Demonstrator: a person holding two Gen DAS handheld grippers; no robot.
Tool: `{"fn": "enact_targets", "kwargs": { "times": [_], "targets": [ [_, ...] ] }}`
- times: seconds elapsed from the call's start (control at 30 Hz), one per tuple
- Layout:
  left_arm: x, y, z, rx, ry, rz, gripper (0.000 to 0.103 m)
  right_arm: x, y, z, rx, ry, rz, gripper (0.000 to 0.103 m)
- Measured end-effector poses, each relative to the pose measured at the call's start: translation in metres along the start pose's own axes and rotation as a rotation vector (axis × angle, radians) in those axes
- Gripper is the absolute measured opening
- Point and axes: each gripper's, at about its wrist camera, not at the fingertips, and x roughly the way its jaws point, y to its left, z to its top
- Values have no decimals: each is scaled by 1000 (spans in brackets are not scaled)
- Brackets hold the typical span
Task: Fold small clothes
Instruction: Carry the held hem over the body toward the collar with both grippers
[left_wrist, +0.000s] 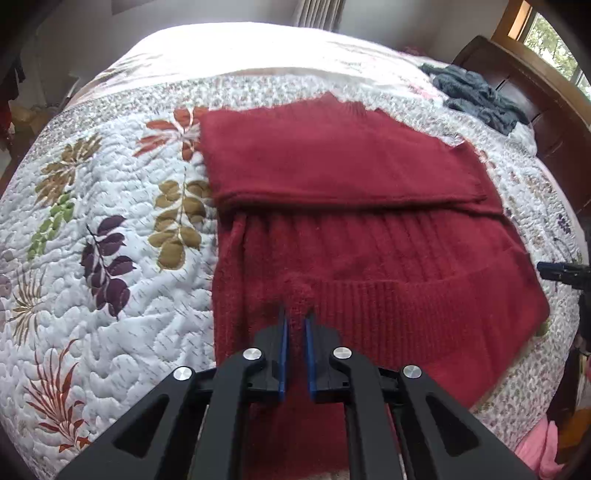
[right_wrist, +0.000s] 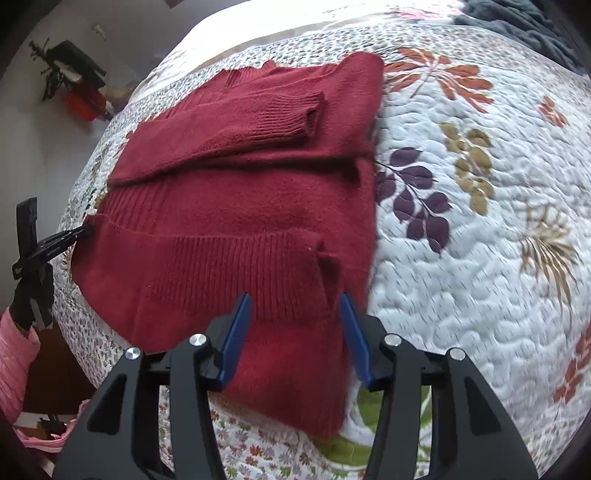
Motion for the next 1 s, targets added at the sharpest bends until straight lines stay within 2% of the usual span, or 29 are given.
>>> {"fn": "enact_targets", "kwargs": {
  "times": [0.13, 0.23, 0.3, 0.33, 0.37, 0.5, 0.73, 0.87, 1.0],
  "targets": [
    [18, 6, 5, -32, 41, 4, 17, 17, -5, 7, 10, 32, -8, 50],
    [25, 6, 8, -36, 49, -2, 18, 27, -7, 10, 7, 59, -5, 48],
    [26, 4, 8, -33, 47, 6, 17, 31, -4, 11, -14, 69, -6, 32],
    [25, 2, 8, -27, 42, 15, 12, 31, -2, 10, -31, 71, -10, 16],
    [24, -1, 7, -18, 35, 22, 9, 31, 0, 10, -39, 72, -9, 7],
    [6, -11, 1, 5, -19, 31, 7, 11, 7, 2, -64, 22, 13, 6],
    [-51, -25, -21, 7, -168, 9, 6, -47, 15, -16, -47, -86, 82, 5],
    [-83, -25, -15, -14, -264, 3, 6, -75, 21, -12, -54, -141, 102, 5],
    [-110, -23, 10, -36, -350, -25, 6, -108, 27, 13, -58, -226, 129, 5]
  ]
}}
